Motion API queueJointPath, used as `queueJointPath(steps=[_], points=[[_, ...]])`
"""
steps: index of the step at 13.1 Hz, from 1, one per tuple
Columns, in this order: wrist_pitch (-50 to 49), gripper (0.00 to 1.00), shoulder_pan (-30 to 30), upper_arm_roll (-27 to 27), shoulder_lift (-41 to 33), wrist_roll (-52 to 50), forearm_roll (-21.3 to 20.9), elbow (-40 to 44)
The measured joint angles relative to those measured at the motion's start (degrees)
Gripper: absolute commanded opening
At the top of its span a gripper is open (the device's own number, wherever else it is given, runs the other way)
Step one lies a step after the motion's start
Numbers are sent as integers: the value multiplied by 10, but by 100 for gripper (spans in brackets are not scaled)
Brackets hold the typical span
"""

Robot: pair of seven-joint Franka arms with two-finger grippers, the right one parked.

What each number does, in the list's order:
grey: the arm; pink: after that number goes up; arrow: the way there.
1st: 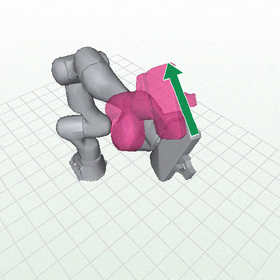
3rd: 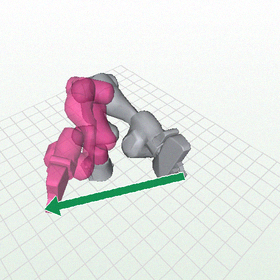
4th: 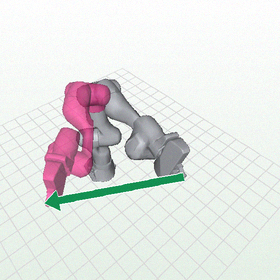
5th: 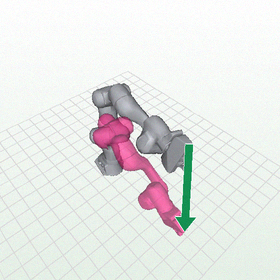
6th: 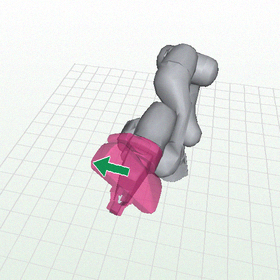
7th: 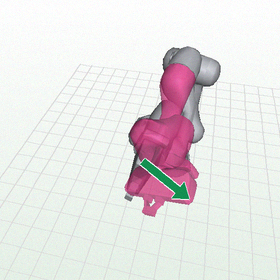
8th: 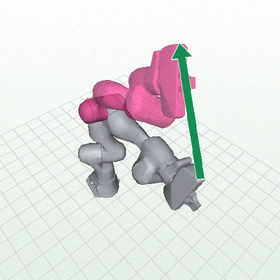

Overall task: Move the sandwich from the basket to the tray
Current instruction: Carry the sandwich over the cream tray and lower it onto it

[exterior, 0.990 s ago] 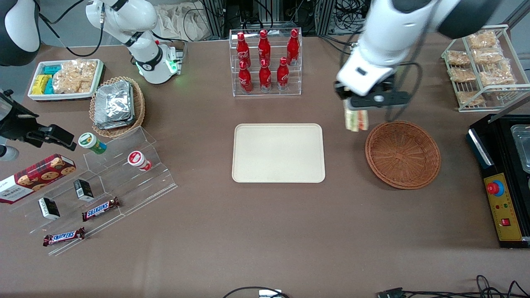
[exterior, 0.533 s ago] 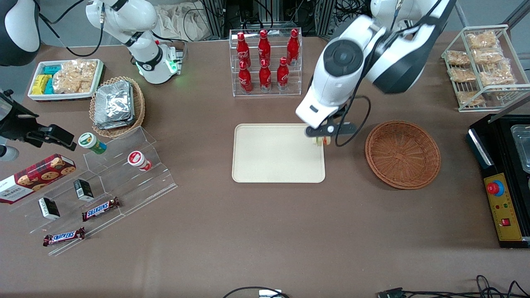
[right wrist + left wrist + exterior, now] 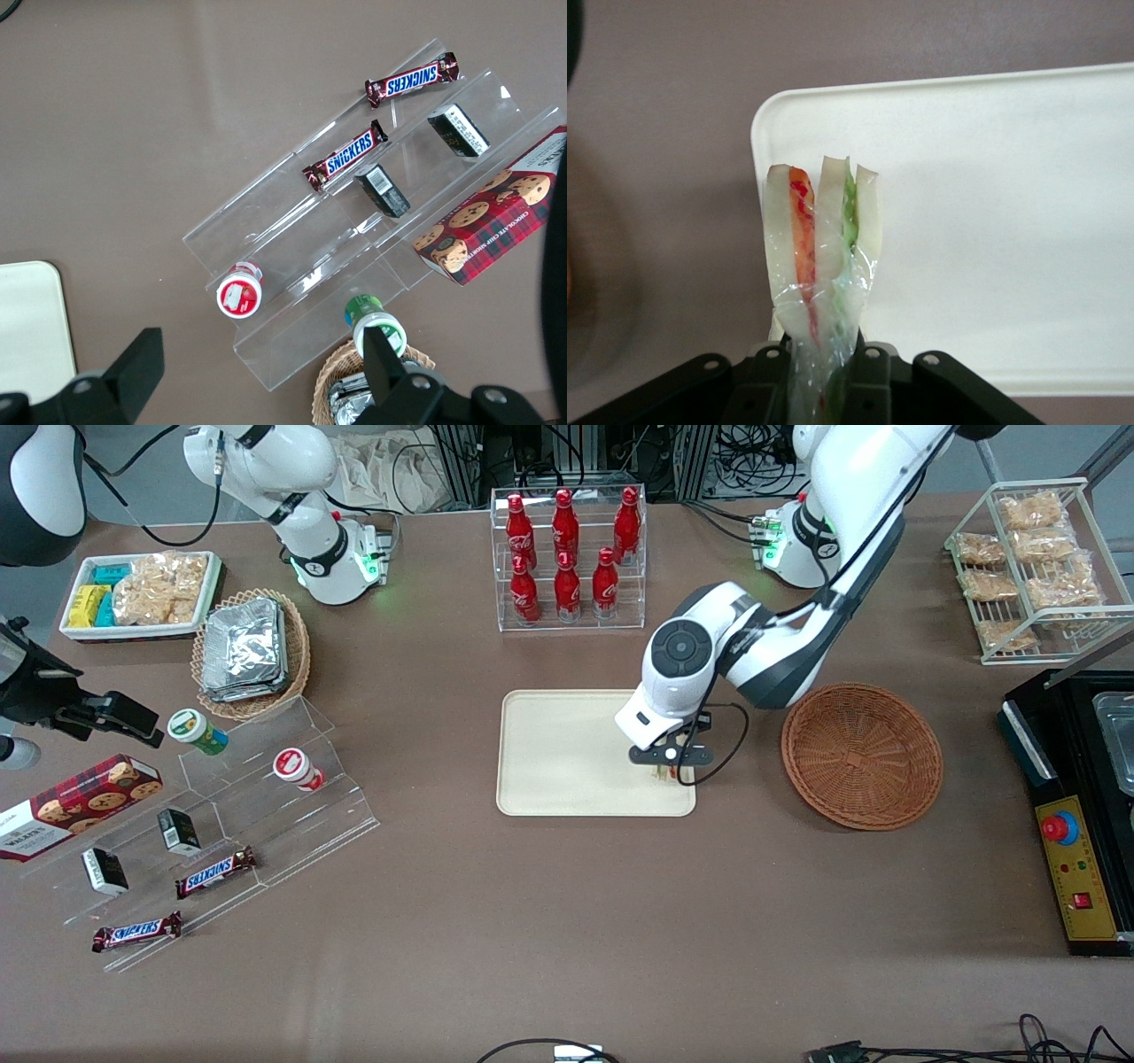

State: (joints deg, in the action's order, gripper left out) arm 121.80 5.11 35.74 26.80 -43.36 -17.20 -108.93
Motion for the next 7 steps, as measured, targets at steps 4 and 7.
queueJointPath(steps=[4,7], points=[[32,0,0,-6,57,-6,-34,-1],[51,0,-1,-14,70,-42,-36,0]])
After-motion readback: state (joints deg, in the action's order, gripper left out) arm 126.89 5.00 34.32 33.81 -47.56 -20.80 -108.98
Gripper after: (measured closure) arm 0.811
